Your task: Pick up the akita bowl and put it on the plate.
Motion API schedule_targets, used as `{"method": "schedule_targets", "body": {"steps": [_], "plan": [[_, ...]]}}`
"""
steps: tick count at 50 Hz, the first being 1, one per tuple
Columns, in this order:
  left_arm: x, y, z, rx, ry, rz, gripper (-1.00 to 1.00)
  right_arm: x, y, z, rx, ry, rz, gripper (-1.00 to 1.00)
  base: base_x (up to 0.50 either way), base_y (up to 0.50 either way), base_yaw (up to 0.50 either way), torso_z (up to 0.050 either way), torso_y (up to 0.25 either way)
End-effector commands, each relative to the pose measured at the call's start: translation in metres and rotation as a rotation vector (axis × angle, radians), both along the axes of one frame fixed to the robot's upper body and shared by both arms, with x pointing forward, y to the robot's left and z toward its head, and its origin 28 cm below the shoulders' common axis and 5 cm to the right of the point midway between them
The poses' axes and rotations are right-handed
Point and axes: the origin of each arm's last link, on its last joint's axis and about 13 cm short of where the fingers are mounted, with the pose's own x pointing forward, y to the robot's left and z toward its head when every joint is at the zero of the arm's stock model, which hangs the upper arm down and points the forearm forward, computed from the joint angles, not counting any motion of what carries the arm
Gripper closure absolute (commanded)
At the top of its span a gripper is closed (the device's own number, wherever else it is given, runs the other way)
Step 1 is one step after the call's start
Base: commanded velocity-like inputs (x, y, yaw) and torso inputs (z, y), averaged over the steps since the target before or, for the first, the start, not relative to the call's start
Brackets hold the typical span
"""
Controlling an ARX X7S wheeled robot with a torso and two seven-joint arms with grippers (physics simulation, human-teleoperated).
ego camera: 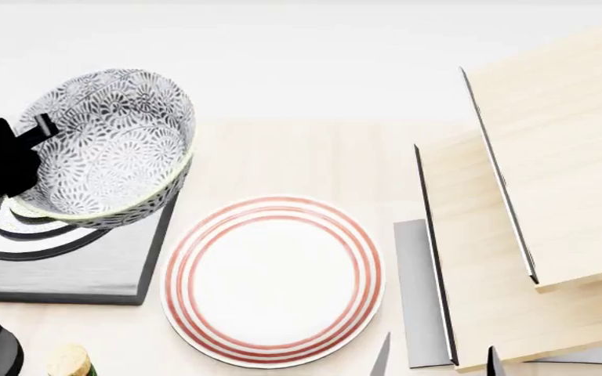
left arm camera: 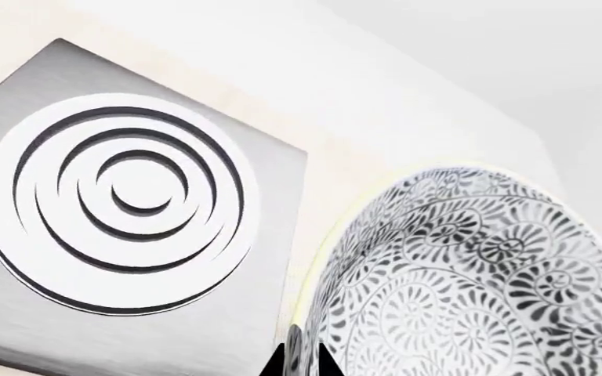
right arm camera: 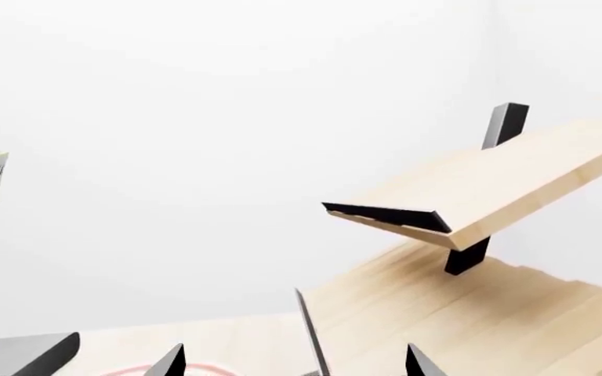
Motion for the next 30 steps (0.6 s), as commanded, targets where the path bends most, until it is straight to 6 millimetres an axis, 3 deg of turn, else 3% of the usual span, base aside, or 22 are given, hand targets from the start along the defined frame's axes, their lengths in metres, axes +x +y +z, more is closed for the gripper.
{"method": "schedule_targets", "body": {"steps": [1,30], "plan": [[0.012,-0.011,0.003,0.001,-0.007,-0.017,1.0,0.0,0.0,-0.001,0.0,0.003,0.001,-1.0,0.0,0.0,0.0,0.0,0.0],[0.033,-0.055,-0.016,0.024,0.024,-0.157,1.0,0.0,-0.004,-0.001,0.016,0.004,-0.005,-1.0,0.0,0.0,0.0,0.0,0.001]]}}
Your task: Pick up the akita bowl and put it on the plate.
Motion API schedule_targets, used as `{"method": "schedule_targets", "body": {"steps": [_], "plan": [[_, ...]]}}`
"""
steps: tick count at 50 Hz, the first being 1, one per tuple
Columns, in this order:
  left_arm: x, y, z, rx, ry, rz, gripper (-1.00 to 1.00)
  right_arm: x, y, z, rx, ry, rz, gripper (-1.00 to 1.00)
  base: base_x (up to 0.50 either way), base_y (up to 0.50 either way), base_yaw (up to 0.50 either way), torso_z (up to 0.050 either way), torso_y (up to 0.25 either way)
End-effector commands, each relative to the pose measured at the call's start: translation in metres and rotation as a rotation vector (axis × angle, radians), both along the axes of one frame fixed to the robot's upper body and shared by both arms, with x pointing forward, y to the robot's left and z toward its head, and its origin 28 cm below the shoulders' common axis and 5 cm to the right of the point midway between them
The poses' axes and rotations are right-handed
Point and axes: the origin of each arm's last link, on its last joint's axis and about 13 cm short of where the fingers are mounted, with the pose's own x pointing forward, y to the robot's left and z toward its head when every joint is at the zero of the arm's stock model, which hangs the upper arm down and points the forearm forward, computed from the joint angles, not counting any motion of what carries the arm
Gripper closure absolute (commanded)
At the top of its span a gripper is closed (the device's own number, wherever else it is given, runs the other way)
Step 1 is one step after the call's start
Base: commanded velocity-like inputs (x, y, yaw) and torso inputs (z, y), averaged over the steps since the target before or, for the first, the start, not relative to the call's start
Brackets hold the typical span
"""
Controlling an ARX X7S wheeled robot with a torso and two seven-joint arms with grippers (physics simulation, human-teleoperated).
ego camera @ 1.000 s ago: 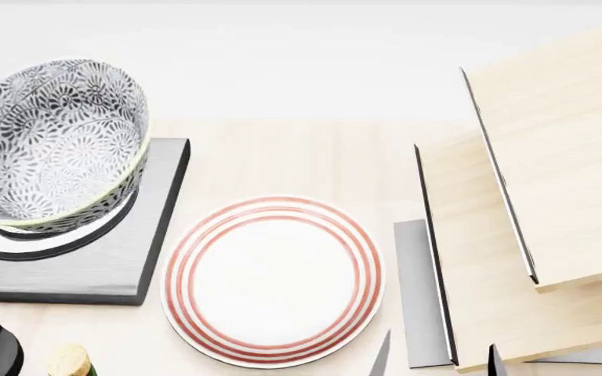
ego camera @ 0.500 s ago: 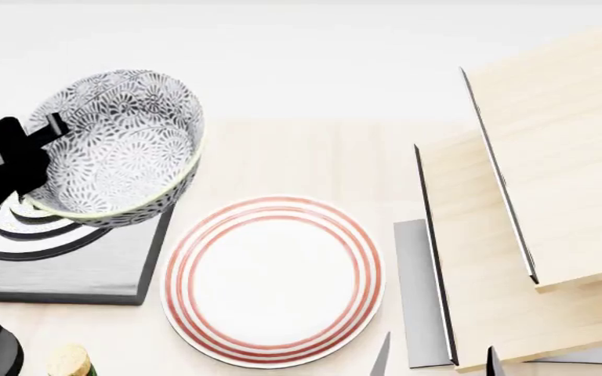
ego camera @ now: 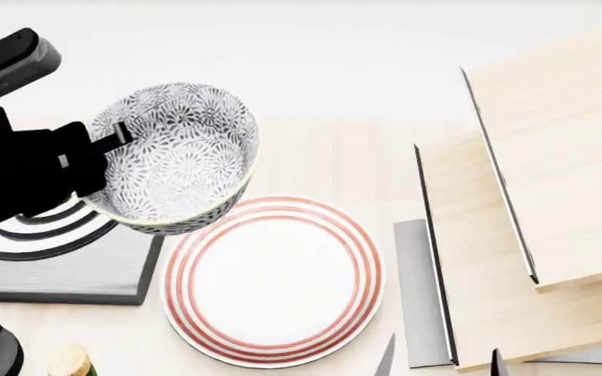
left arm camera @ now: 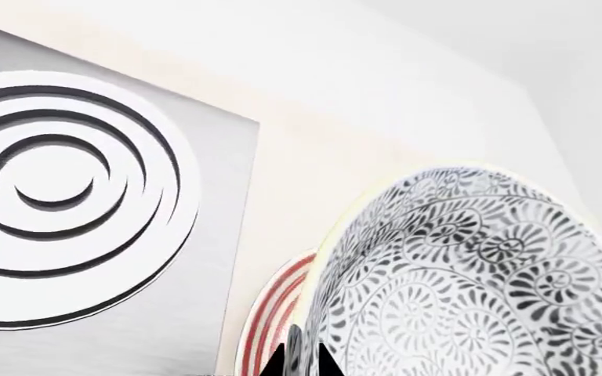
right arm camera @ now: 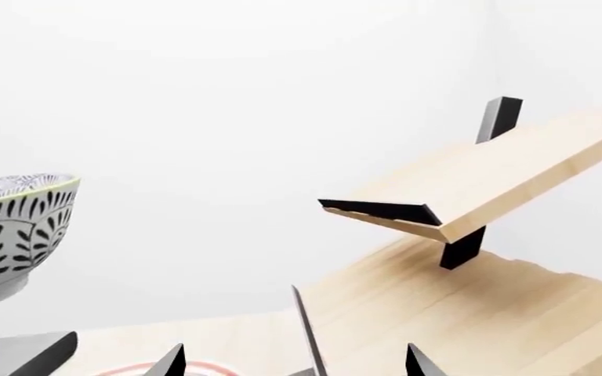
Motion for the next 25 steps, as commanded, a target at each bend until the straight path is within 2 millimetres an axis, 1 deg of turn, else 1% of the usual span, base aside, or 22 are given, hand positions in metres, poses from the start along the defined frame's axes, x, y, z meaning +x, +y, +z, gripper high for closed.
{"method": "schedule_targets", "body": {"steps": [1,9,25], "plan": [[0.009,-0.018,-0.006,-0.012,-0.003,-0.053,1.0,0.0,-0.002,0.001,0.004,-0.002,-0.003,-1.0,0.0,0.0,0.0,0.0,0.0],[0.014,-0.025,-0.012,0.007,-0.004,-0.089,1.0,0.0,-0.002,0.001,0.005,-0.003,-0.005,-1.0,0.0,0.0,0.0,0.0,0.0],[0.017,-0.038,-0.016,0.011,-0.023,-0.118,1.0,0.0,-0.002,-0.001,0.008,0.0,-0.003,-1.0,0.0,0.0,0.0,0.0,0.001]]}}
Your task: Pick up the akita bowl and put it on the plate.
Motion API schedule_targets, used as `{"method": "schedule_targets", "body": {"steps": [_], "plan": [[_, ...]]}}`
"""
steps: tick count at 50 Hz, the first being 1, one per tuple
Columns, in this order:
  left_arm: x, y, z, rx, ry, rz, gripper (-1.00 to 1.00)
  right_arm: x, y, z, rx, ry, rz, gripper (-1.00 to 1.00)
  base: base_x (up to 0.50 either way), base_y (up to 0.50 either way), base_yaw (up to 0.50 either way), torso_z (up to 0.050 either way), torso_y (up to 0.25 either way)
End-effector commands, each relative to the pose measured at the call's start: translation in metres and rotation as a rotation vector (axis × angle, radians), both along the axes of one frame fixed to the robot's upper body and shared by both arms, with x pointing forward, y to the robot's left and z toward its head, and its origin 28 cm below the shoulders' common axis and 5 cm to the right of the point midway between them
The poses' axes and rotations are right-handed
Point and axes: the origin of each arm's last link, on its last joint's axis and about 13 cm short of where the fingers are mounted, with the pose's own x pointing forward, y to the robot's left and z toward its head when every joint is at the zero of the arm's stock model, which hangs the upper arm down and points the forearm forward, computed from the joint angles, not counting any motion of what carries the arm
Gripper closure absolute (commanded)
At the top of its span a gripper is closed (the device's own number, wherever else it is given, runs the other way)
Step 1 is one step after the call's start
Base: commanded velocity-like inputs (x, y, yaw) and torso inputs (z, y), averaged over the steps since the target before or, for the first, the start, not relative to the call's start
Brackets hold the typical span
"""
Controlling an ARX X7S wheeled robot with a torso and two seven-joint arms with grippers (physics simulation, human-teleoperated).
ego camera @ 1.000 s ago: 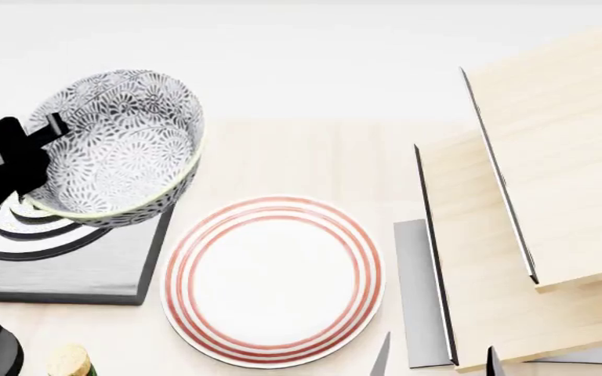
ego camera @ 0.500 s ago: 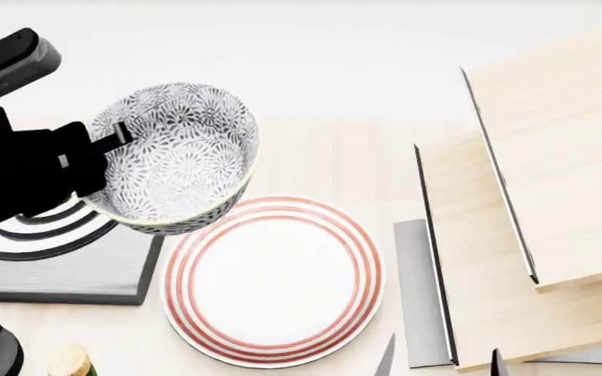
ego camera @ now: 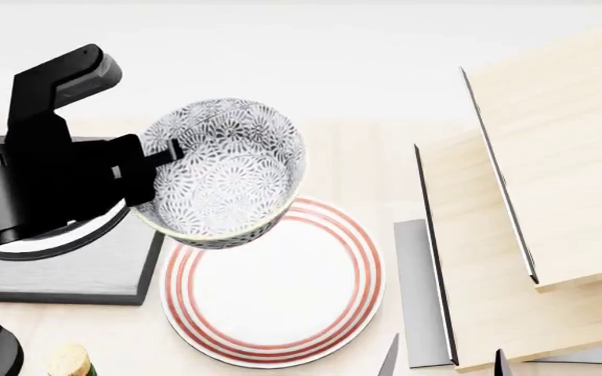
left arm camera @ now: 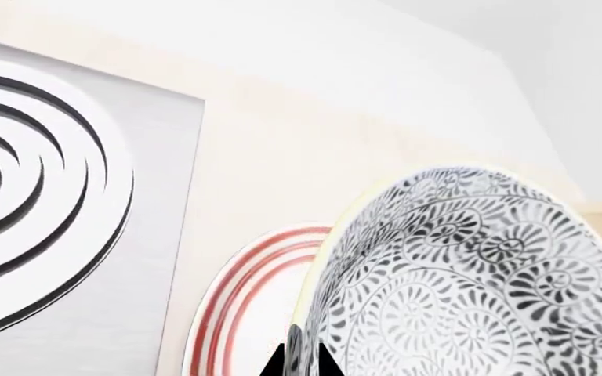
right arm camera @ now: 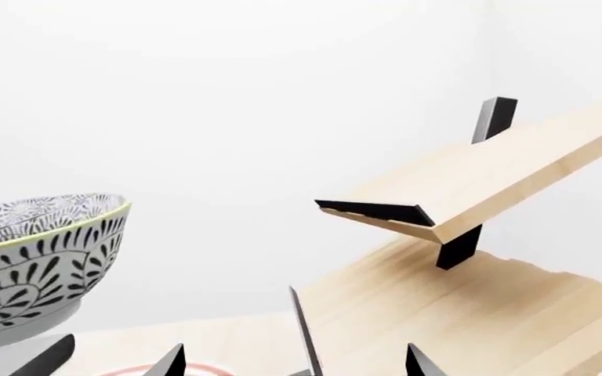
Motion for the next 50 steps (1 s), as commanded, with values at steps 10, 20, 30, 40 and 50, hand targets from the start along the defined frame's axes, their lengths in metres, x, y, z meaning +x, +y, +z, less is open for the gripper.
{"method": "schedule_targets", "body": {"steps": [10,20,30,40,50], "plan": [[0.007,-0.021,-0.007,0.074,-0.041,-0.062,1.0,0.001,-0.001,-0.002,0.004,0.004,-0.003,-1.0,0.0,0.0,0.0,0.0,-0.01],[0.008,-0.023,-0.008,0.044,-0.03,-0.078,1.0,0.001,-0.001,-0.002,0.003,0.005,-0.004,-1.0,0.0,0.0,0.0,0.0,-0.11],[0.009,-0.025,-0.008,0.091,-0.067,-0.085,1.0,0.001,-0.001,-0.002,0.003,0.005,-0.003,-1.0,0.0,0.0,0.0,0.0,0.0],[0.012,-0.025,-0.009,0.039,-0.058,-0.093,1.0,0.001,-0.001,-0.003,0.002,0.007,-0.003,-1.0,0.0,0.0,0.0,0.004,-0.145],[0.014,-0.023,-0.01,0.057,-0.075,-0.084,1.0,0.002,-0.001,-0.004,0.004,0.014,0.001,-1.0,0.0,0.0,0.0,0.0,0.0]]}}
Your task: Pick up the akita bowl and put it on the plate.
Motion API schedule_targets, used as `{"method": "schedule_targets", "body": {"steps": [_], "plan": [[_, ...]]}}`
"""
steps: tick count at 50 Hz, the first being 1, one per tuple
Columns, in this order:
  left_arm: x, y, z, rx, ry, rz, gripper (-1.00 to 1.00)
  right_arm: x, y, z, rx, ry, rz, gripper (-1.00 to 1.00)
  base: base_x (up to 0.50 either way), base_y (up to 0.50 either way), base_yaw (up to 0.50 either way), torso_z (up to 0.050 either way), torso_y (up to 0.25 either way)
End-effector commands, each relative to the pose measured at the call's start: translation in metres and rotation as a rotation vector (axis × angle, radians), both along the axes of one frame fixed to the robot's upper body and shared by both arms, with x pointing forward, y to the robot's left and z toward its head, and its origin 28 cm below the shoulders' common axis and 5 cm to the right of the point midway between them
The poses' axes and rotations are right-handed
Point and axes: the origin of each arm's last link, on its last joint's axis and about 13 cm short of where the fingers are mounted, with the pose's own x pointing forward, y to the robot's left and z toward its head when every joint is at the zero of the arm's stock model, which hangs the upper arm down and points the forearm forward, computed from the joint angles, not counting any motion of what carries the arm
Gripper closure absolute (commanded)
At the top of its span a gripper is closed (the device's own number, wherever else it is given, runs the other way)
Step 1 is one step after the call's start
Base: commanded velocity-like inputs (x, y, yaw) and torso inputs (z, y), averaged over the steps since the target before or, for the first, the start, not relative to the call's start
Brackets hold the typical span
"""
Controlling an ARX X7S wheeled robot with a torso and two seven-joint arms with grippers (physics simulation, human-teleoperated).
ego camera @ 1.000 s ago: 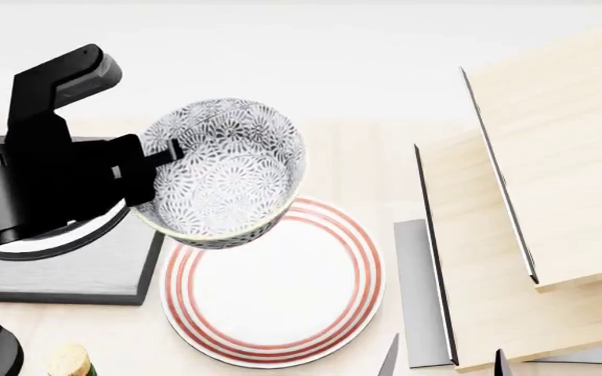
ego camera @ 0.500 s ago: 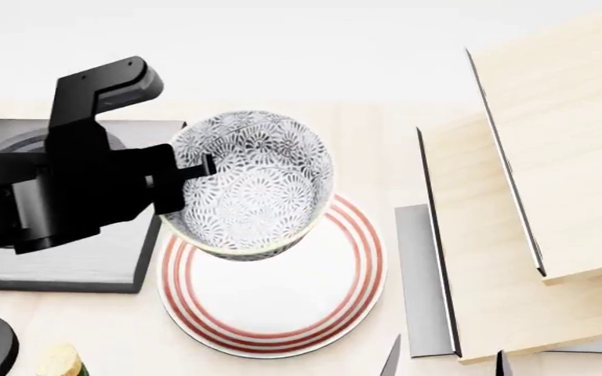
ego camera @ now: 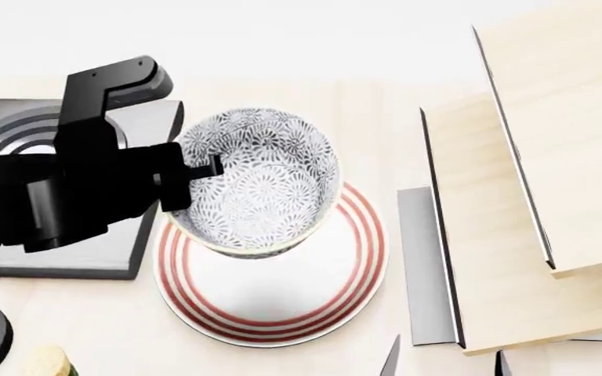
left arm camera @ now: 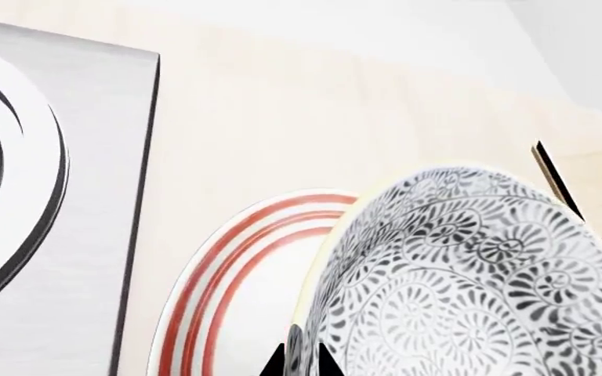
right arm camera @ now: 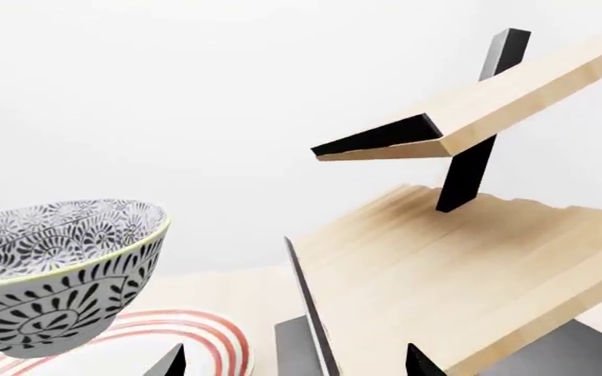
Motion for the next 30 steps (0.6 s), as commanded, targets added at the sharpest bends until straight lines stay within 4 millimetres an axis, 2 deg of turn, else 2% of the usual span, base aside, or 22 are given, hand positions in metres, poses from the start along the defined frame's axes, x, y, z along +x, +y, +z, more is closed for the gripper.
{"method": "schedule_targets", "body": {"steps": [1,7,14,24,30], "plan": [[0.004,0.0008,0.0039,-0.026,-0.029,0.005,1.0,0.0008,0.0004,-0.0014,0.0,0.005,0.002,-1.0,0.0,0.0,0.0,0.0,0.0],[0.0035,-0.0006,-0.0004,0.028,-0.044,-0.012,1.0,0.0003,0.0006,-0.0012,0.0,0.006,0.004,-1.0,0.0,0.0,0.0,0.0,0.0],[0.0044,0.0007,0.0026,-0.039,-0.023,-0.006,1.0,0.0001,0.0008,-0.0018,0.0,0.006,0.005,-1.0,0.0,0.0,0.0,0.0,0.0],[0.0087,-0.0003,0.0011,-0.035,-0.057,0.009,1.0,0.0008,0.0009,-0.0016,-0.003,0.005,0.004,-1.0,0.0,0.0,0.0,0.0,0.0],[0.0124,-0.0007,-0.0032,-0.066,-0.037,0.016,1.0,0.0011,0.0007,-0.0014,-0.004,0.005,0.004,-1.0,0.0,0.0,0.0,0.001,-0.175]]}}
